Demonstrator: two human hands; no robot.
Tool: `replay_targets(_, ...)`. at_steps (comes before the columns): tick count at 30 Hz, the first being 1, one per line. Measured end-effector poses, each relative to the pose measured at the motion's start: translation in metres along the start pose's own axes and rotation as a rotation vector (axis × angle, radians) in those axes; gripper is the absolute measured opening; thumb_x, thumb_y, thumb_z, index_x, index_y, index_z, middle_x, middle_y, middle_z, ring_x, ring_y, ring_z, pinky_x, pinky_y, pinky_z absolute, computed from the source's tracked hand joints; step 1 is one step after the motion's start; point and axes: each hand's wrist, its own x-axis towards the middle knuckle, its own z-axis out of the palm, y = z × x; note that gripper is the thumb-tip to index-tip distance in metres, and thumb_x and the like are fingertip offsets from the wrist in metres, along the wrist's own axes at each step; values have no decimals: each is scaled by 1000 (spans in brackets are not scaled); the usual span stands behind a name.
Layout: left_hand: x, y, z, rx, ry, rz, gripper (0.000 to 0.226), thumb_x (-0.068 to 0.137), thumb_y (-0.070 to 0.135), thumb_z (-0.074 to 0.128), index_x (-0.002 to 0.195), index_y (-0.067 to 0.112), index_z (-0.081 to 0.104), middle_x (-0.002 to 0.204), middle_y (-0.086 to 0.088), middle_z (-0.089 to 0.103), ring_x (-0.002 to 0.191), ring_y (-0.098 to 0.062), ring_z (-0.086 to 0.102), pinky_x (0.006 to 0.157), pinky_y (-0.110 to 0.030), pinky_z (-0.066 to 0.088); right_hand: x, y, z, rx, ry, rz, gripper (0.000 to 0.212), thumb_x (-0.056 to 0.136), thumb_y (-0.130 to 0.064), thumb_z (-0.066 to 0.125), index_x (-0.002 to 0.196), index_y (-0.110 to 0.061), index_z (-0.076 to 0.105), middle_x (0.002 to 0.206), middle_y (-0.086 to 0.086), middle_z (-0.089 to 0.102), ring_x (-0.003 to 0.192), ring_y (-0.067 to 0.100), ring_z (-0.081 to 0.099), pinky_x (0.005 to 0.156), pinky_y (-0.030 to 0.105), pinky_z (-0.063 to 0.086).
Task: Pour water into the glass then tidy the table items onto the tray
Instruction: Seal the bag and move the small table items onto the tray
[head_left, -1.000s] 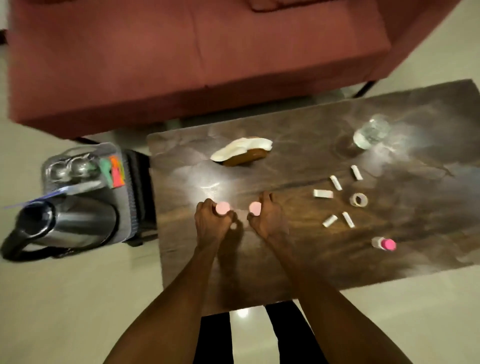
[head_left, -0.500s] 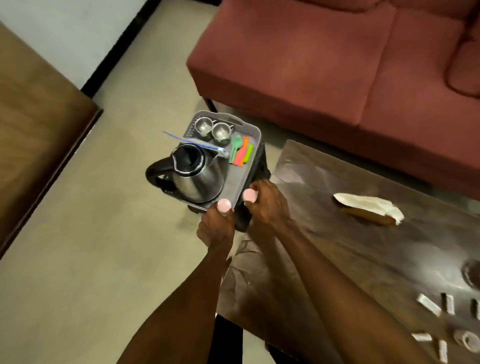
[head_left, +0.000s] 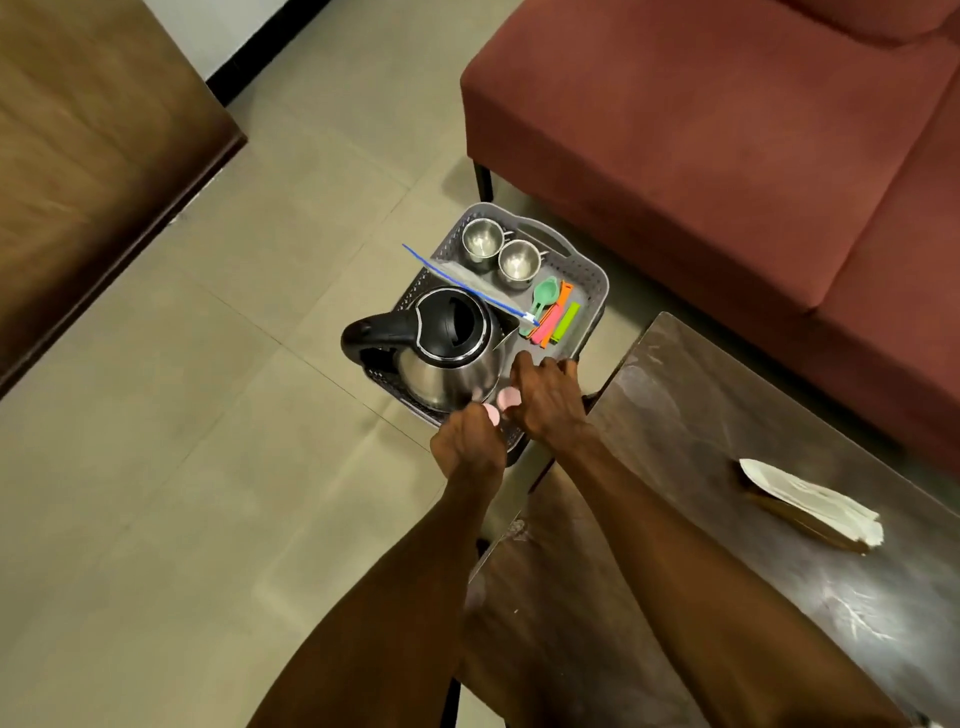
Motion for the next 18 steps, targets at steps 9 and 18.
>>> replay_targets(9, 12, 2, 14, 187, -48, 46, 27, 88, 36, 66, 105, 16, 61, 102, -3, 69, 94, -23, 68, 71, -30, 46, 14, 5, 21, -120, -27, -37, 47, 86, -33, 65, 122, -10, 46, 107, 14, 71, 107, 34, 56, 96, 44, 32)
replay_targets(18, 22, 9, 18, 249, -85, 106, 25, 88, 37, 65, 104, 18, 62, 103, -4, 70, 95, -25, 69, 76, -31, 49, 14, 10, 22, -73, -21, -30, 39, 86, -28, 62, 119, -13, 46, 105, 11, 70, 106, 33, 56, 94, 43, 32)
